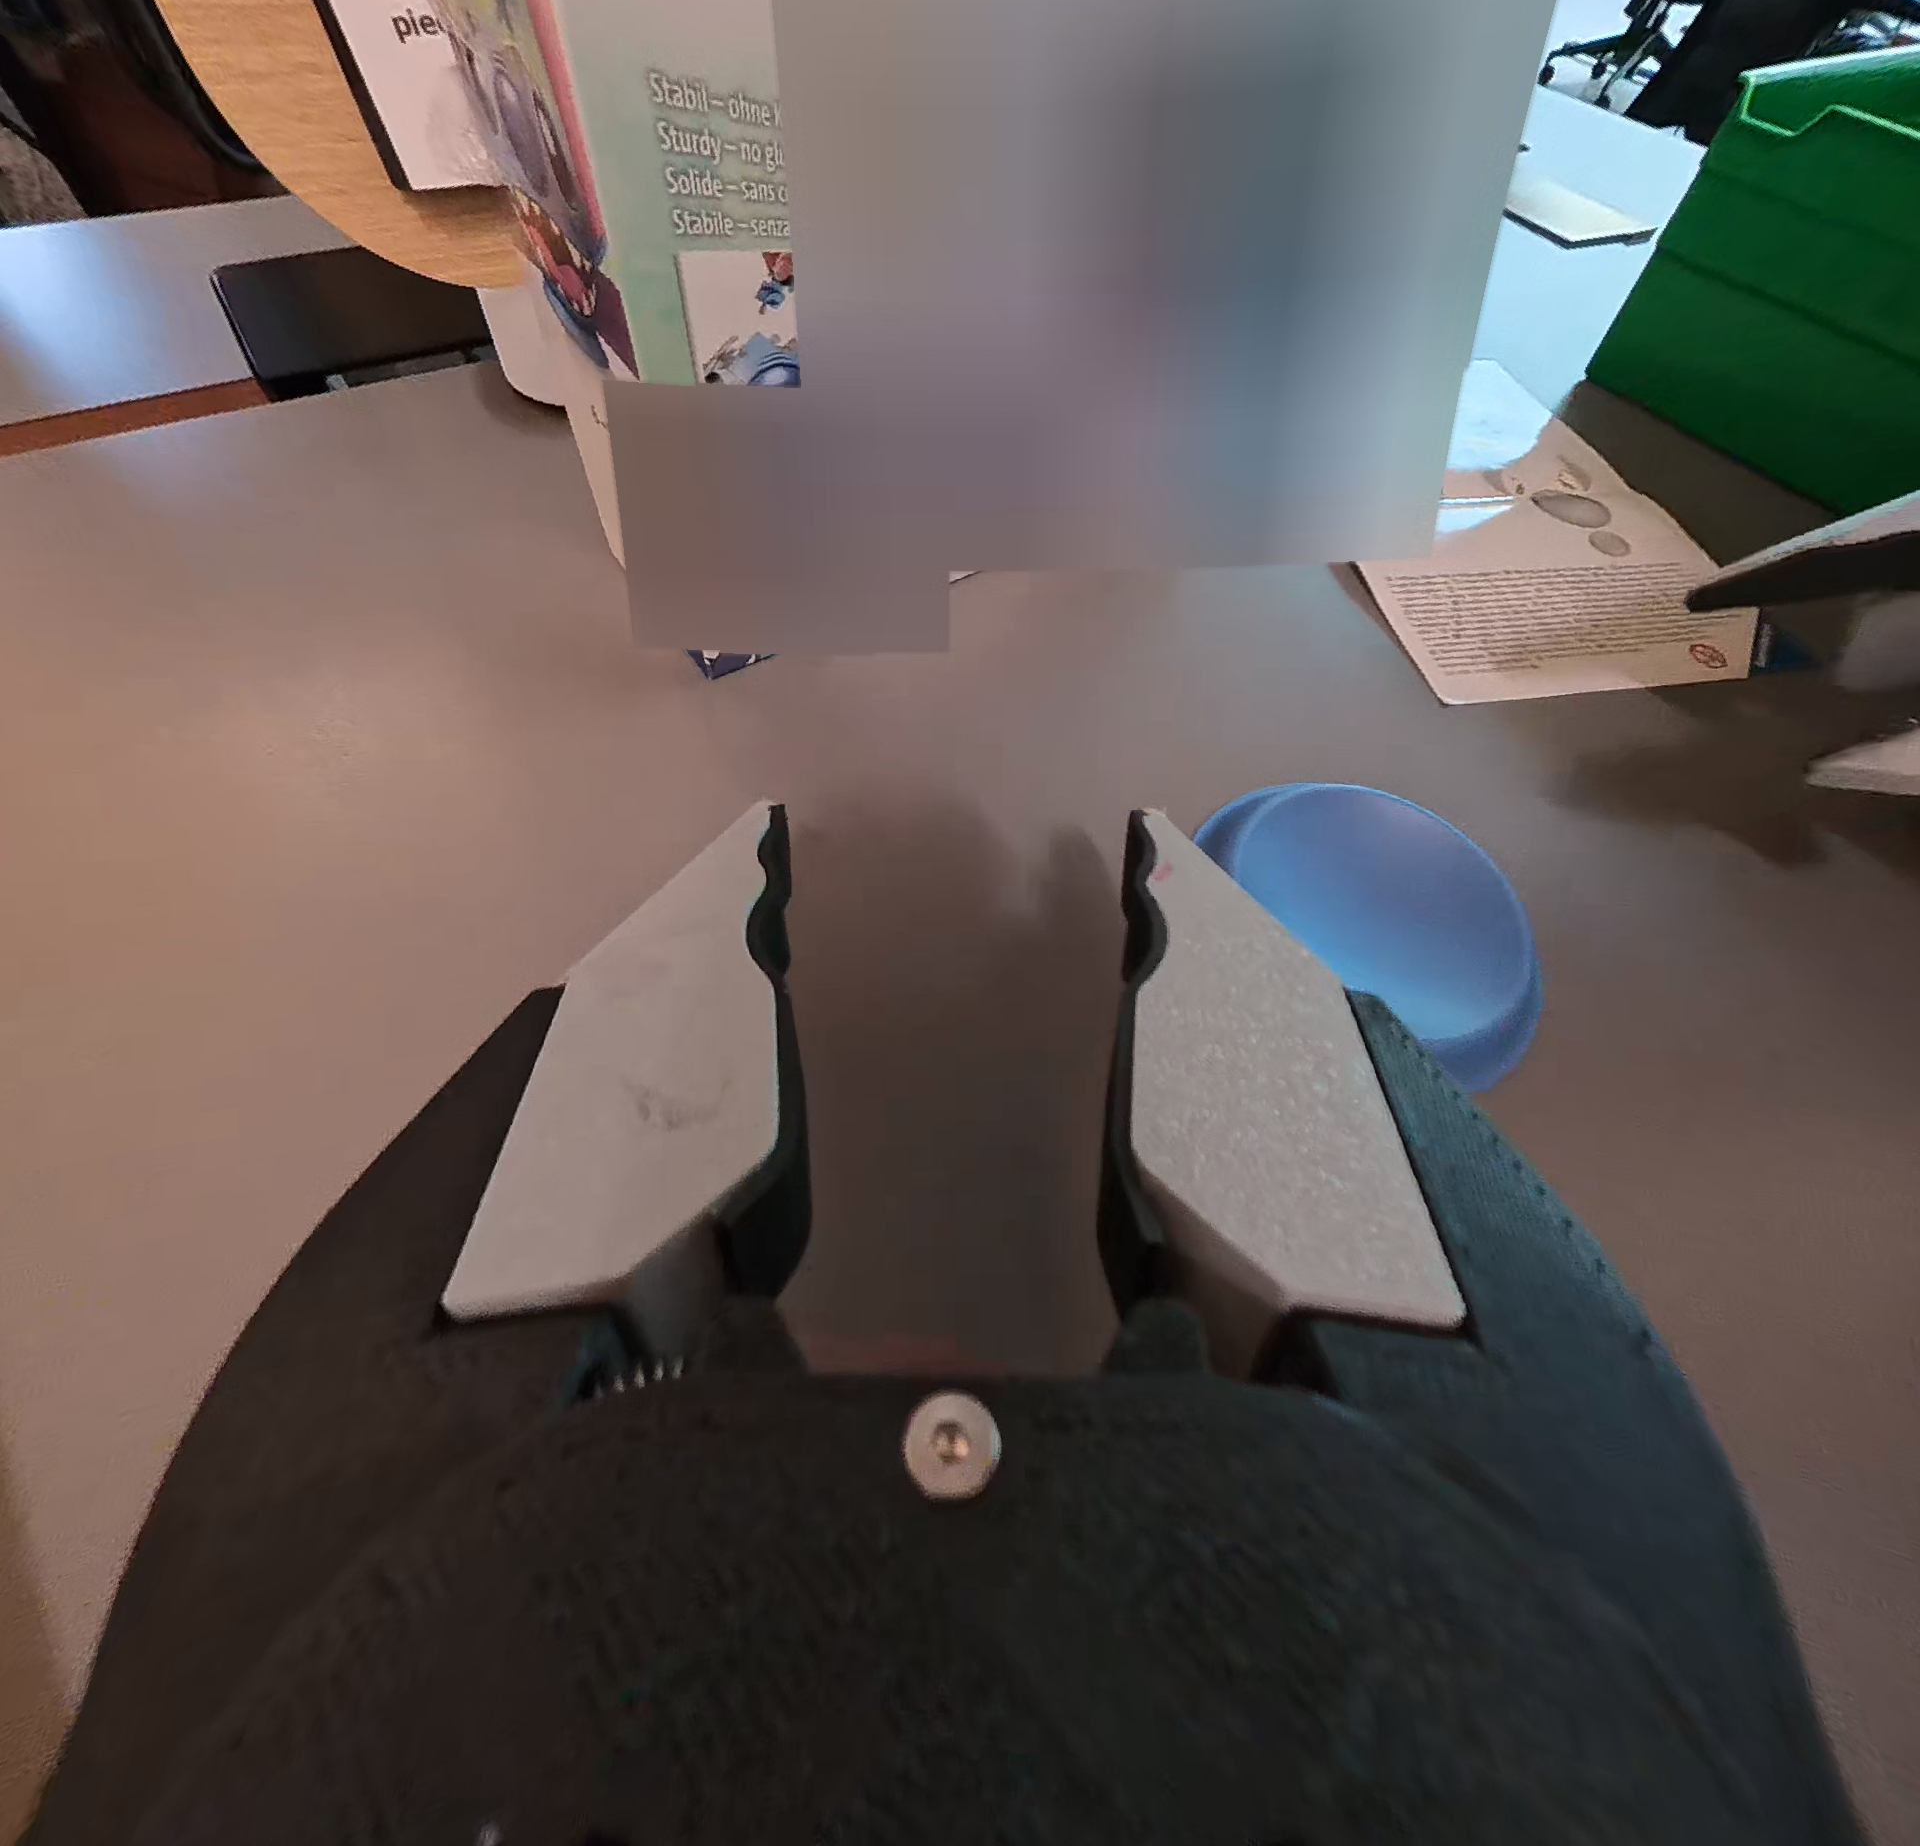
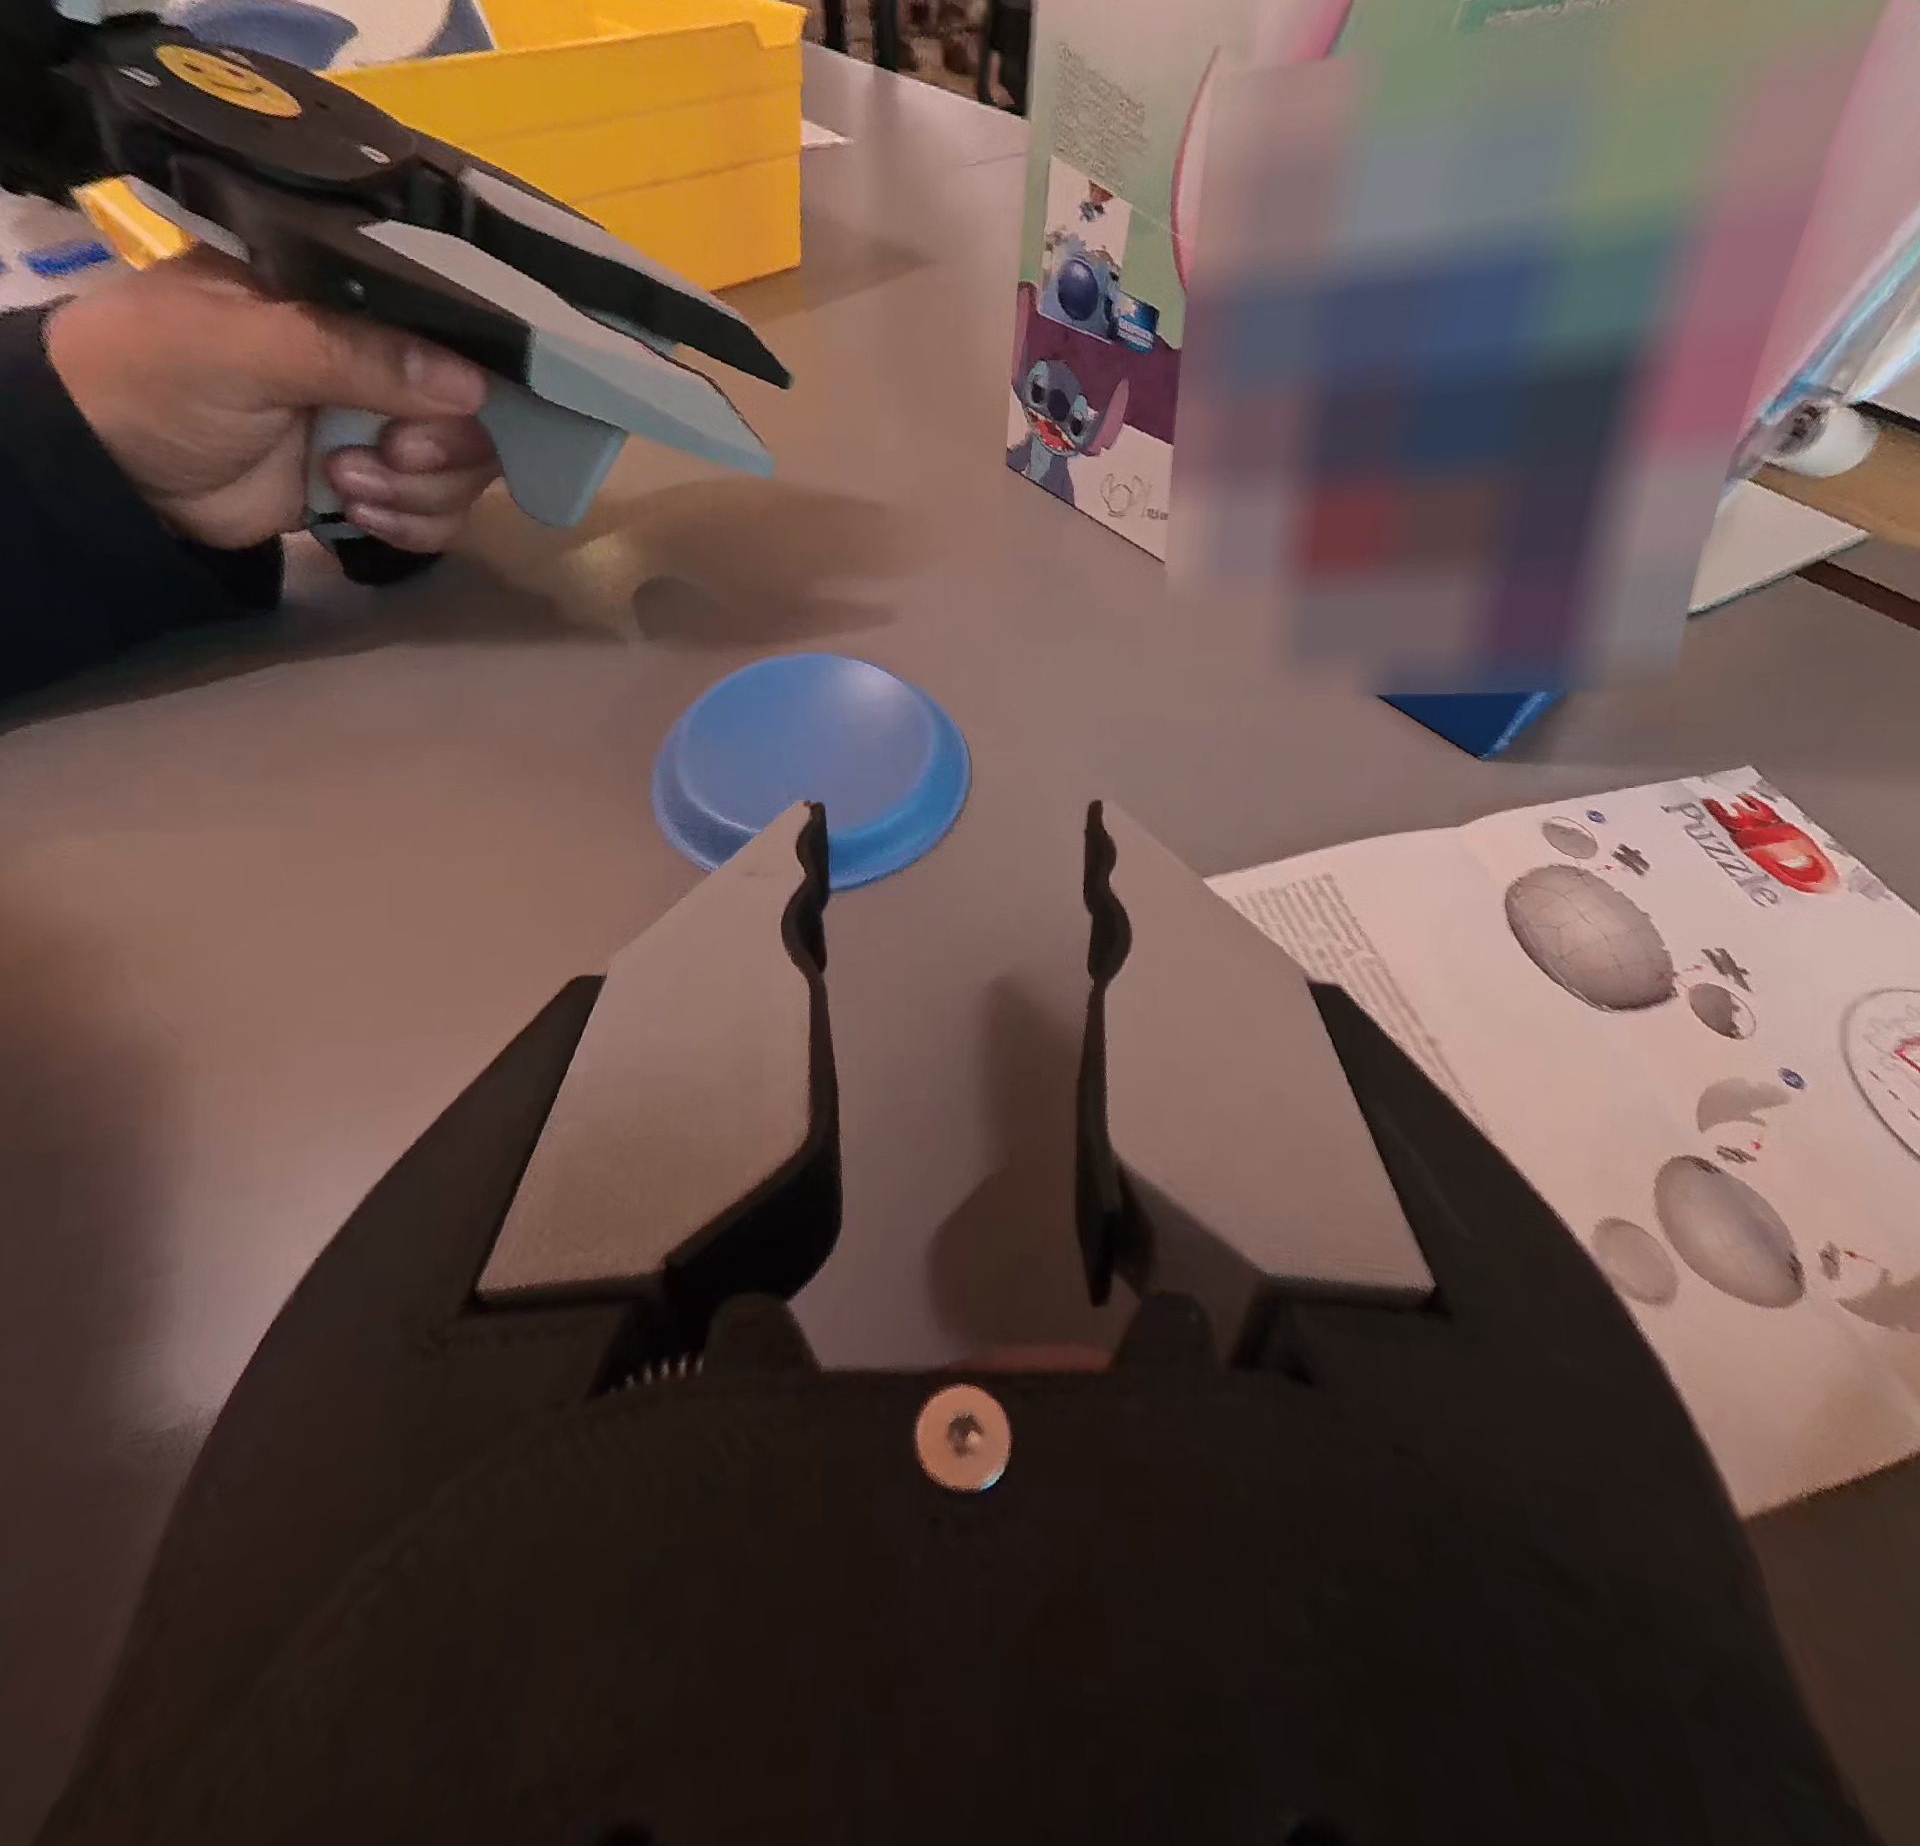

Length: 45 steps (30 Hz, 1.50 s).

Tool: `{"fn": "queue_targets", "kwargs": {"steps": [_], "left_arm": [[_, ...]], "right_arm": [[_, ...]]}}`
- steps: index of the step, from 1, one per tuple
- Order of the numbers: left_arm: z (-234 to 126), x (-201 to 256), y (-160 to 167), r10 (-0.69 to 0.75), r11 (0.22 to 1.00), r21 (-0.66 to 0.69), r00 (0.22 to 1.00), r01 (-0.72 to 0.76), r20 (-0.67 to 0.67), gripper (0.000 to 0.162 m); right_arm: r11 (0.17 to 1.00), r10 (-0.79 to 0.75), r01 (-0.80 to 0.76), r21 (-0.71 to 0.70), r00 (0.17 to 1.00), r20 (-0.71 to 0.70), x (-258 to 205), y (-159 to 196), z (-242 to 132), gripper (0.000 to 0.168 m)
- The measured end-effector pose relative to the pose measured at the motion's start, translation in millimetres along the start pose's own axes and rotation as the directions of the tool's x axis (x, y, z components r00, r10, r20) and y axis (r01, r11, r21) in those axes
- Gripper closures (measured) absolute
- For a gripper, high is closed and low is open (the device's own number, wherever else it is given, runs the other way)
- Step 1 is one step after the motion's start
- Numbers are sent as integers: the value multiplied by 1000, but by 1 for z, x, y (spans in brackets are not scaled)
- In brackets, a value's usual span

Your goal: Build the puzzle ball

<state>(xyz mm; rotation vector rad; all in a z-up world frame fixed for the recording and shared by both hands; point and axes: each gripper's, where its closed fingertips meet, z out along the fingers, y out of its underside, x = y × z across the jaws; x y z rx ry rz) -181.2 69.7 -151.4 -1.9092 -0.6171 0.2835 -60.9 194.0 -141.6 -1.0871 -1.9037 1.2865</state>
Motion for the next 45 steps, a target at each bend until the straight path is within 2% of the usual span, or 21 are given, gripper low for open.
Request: {"fn": "queue_targets", "kwargs": {"steps": [6, 8, 12, 20, 24, 30, 34, 45], "left_arm": [[1, 2, 2, -3, 1000, -15, 1000, 3, -11, 99], [1, 4, 3, -13, 1000, -21, 1000, 13, -25, 100], [2, 8, 4, -31, 999, -27, 998, 29, -46, 100], [2, 8, 3, -57, 998, -25, 997, 56, -55, 101], [2, 10, 4, -65, 998, -31, 996, 63, -67, 100], [3, 13, 5, -34, 999, -42, 998, 32, -60, 100], [4, 14, 6, -39, 998, -51, 997, 36, -69, 100], [5, 15, 8, -48, 997, -63, 995, 43, -84, 100]], "right_arm": [[985, 2, -38, -170, 978, -209, 63, 27, -3, 115], [970, 27, -81, -231, 973, -229, 75, 37, -4, 121], [921, 54, -135, -365, 973, -223, 82, 61, 0, 124], [903, 92, -134, -409, 988, -122, 73, 70, -14, 168], [892, 85, -122, -435, 991, -104, 71, 74, -27, 166], [971, 117, -162, -174, 963, -244, 95, 28, -43, 139], [987, 146, -158, -10, 932, -331, 111, 2, -58, 138], [983, 155, -178, -40, 933, -326, 113, 12, -49, 138]]}}
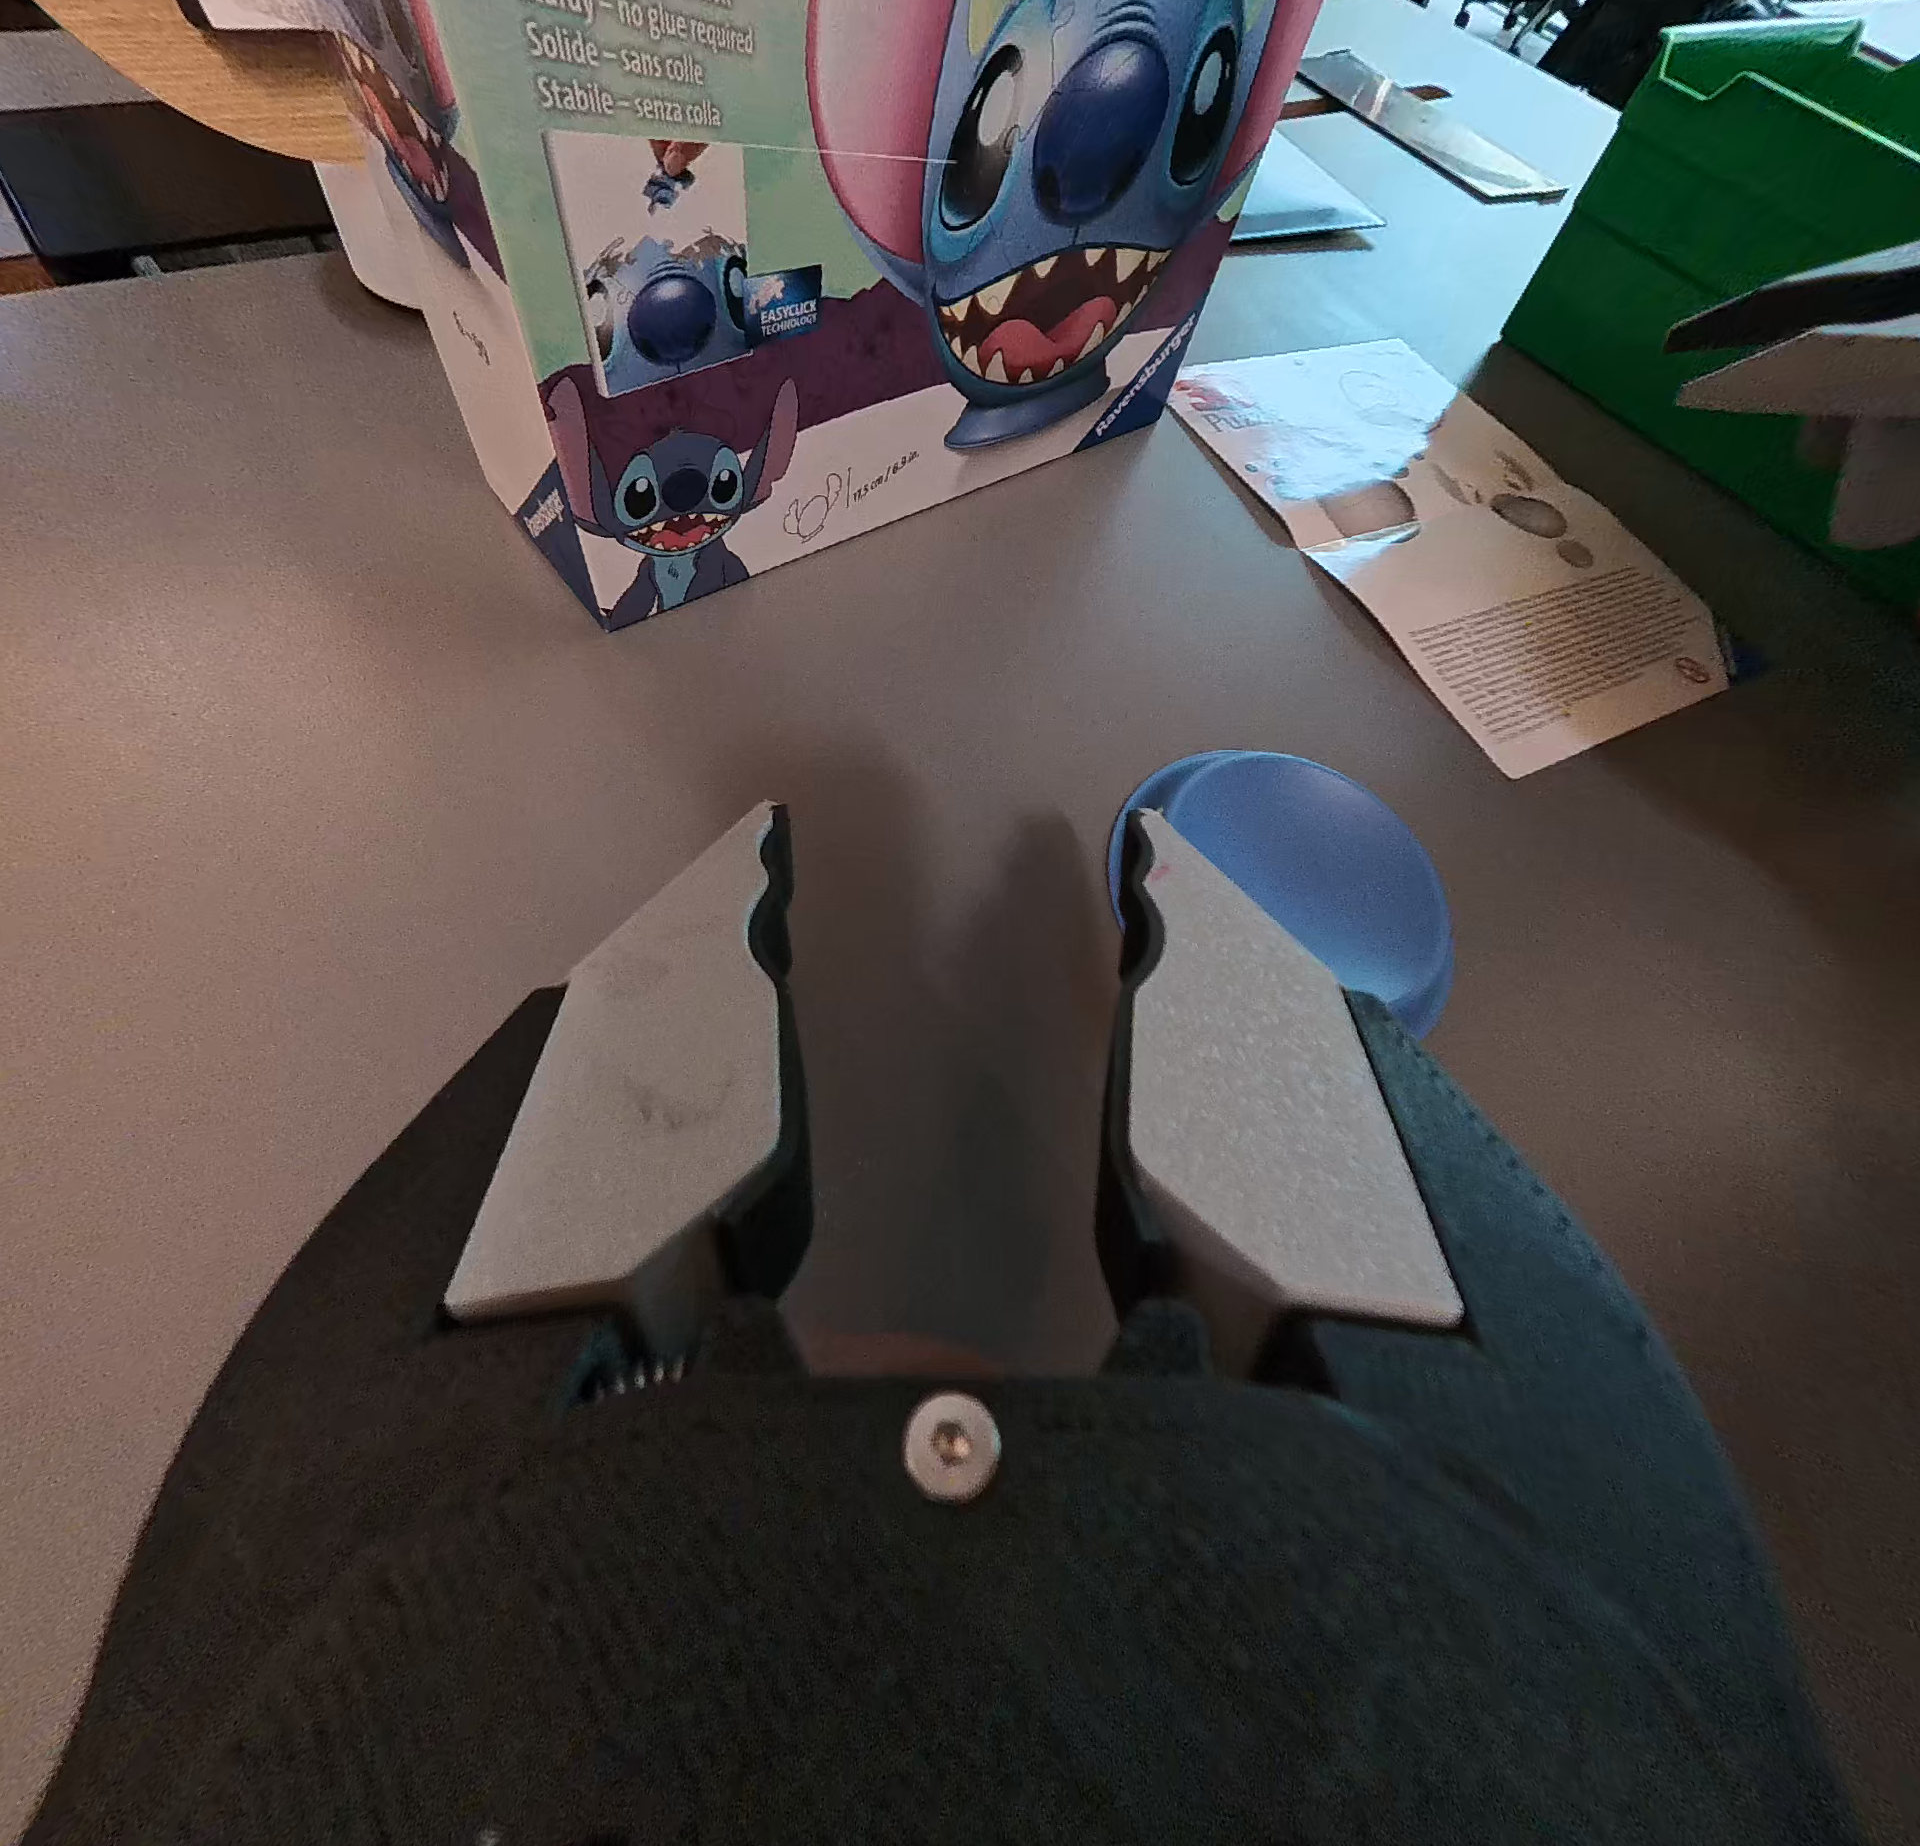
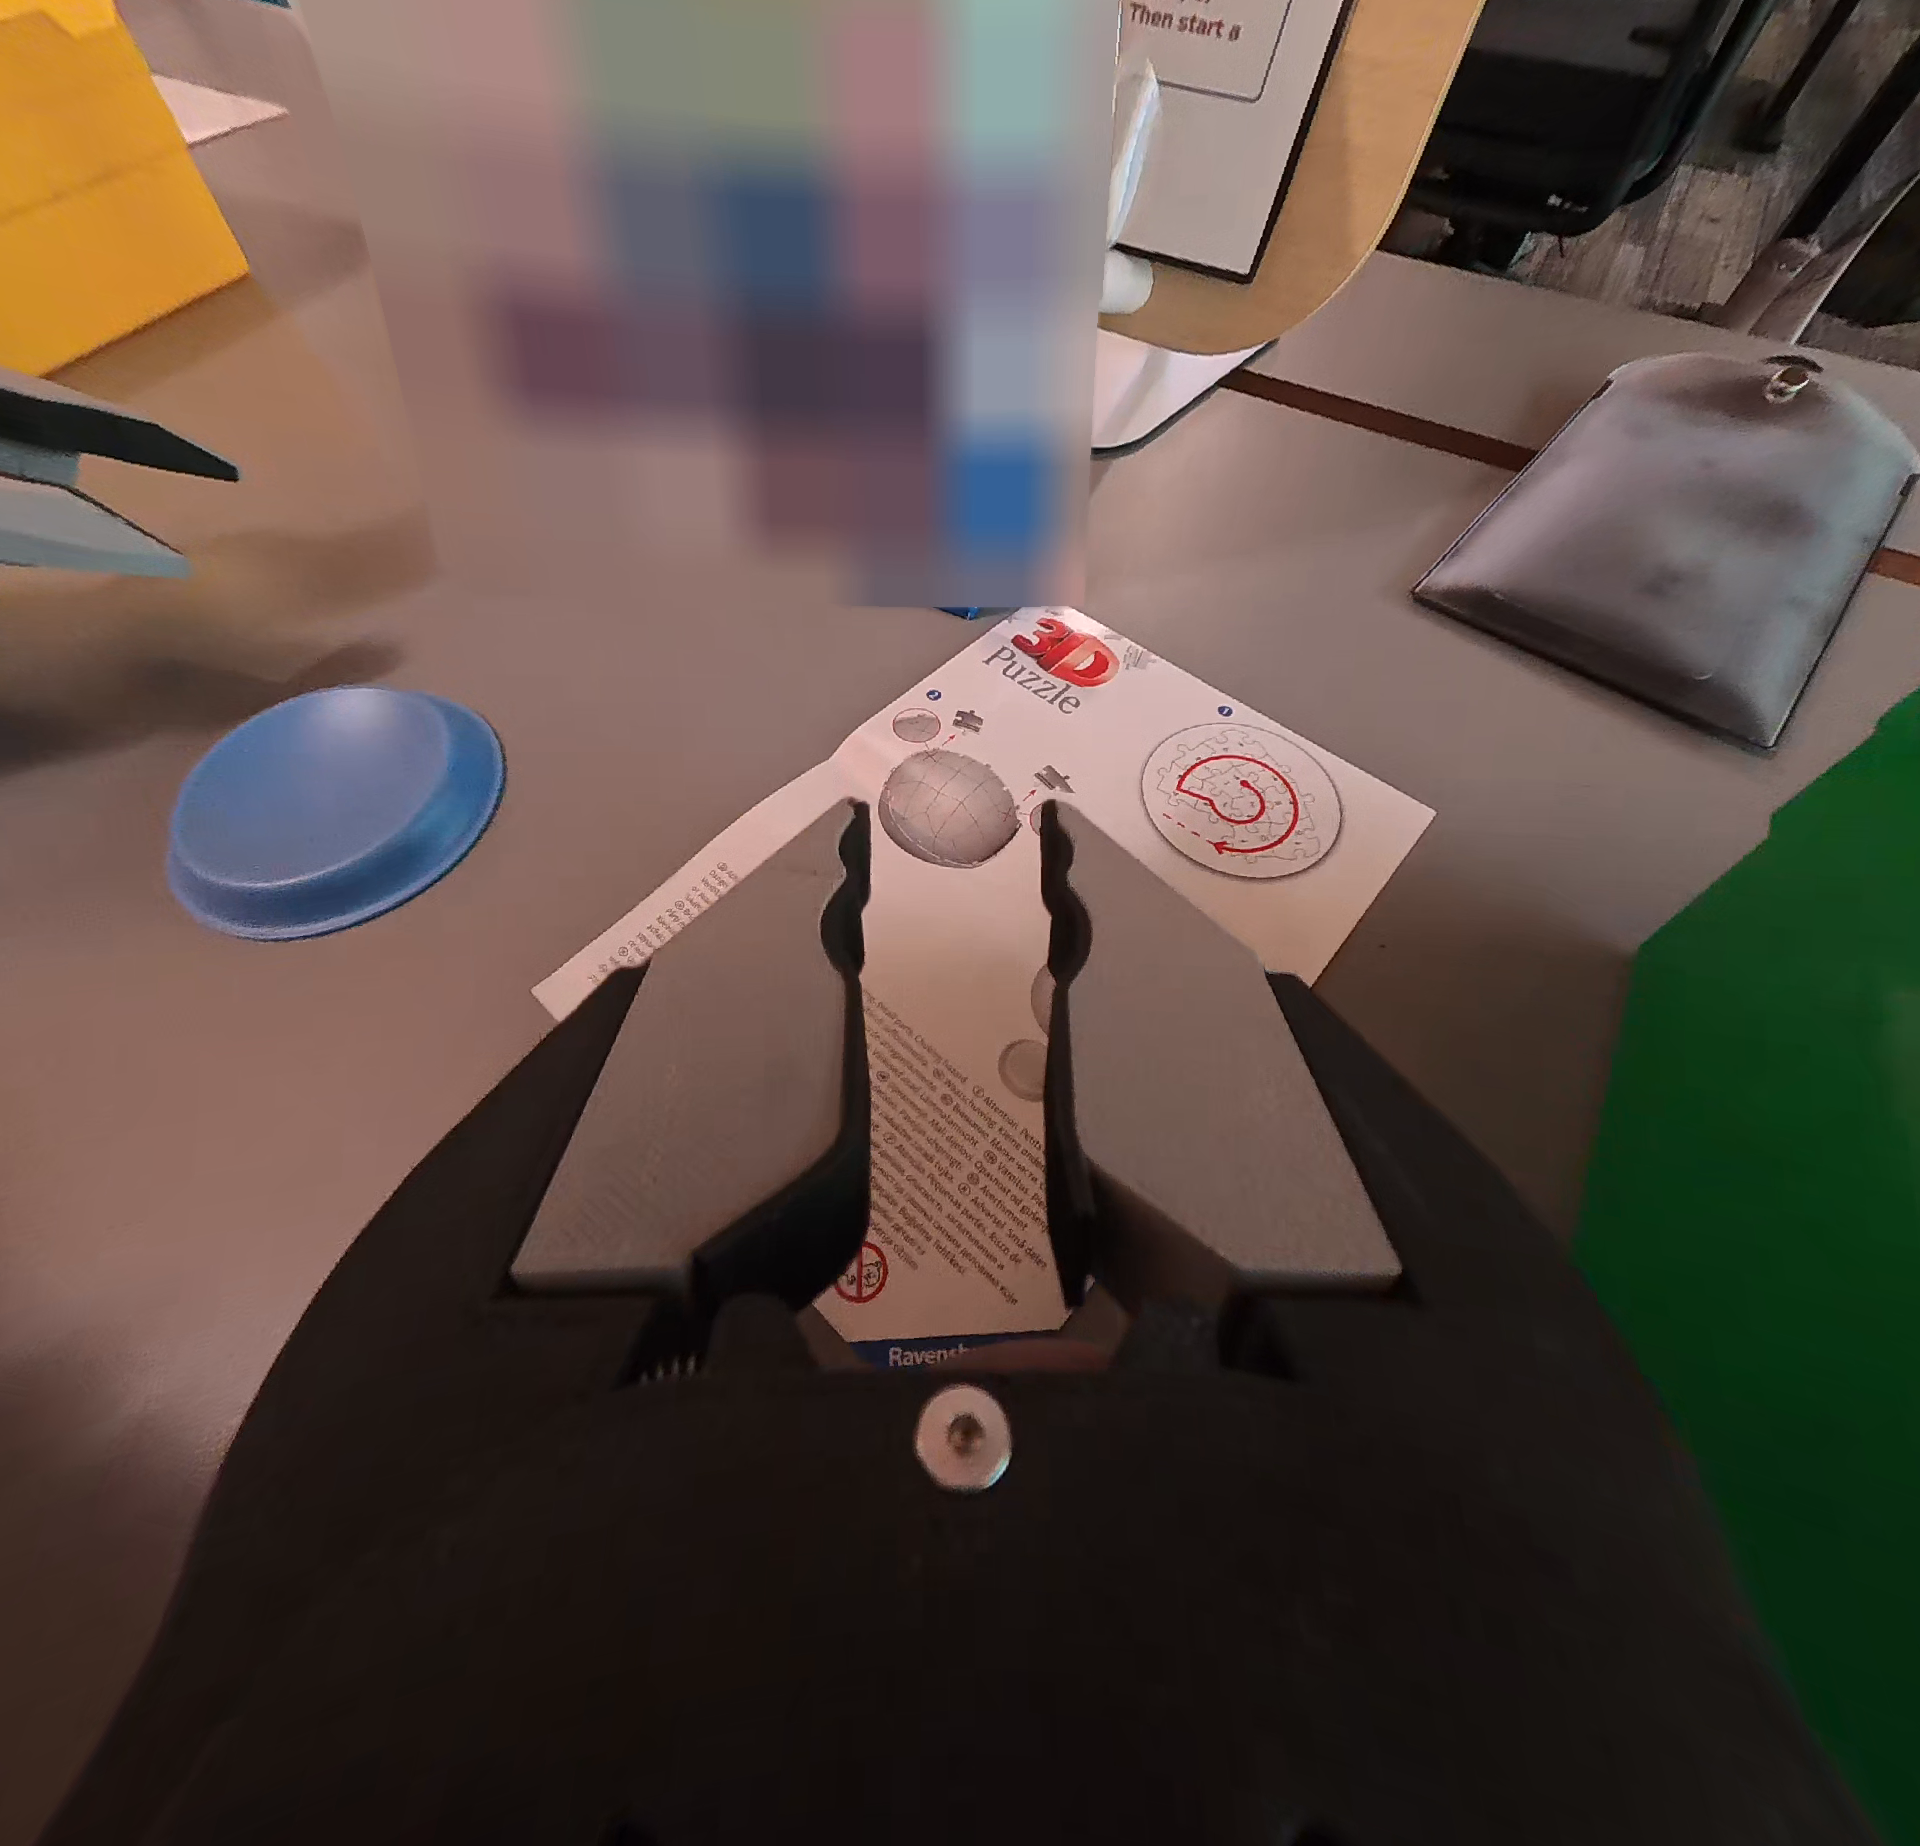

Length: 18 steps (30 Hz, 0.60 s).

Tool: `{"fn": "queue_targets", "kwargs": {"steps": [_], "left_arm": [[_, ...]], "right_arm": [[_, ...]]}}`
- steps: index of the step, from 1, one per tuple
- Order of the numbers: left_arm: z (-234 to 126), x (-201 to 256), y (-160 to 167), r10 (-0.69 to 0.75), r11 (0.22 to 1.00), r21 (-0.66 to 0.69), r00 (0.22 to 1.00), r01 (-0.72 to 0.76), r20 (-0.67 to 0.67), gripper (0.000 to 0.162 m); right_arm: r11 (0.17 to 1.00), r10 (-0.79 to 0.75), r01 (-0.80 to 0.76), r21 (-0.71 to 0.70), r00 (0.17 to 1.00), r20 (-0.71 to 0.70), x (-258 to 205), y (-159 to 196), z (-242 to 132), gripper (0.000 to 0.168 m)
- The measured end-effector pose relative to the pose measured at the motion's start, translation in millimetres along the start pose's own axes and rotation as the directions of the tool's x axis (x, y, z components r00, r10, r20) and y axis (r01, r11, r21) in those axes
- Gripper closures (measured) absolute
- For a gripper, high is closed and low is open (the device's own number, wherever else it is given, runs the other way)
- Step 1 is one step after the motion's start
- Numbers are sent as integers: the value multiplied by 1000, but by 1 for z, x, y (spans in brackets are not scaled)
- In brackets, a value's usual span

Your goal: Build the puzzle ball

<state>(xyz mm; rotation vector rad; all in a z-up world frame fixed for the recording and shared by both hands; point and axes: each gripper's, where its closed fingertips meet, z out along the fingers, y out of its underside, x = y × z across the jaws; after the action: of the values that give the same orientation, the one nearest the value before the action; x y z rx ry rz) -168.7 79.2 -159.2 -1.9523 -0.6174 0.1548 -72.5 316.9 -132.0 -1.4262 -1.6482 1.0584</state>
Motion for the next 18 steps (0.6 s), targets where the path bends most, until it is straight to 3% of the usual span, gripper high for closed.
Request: {"fn": "queue_targets", "kwargs": {"steps": [18], "left_arm": [[0, -3, 0, -28, 1000, 1, 1000, 28, 5, 101]], "right_arm": [[1000, 4, -4, 26, 1000, 3, -2, -4, 0, 141]]}}
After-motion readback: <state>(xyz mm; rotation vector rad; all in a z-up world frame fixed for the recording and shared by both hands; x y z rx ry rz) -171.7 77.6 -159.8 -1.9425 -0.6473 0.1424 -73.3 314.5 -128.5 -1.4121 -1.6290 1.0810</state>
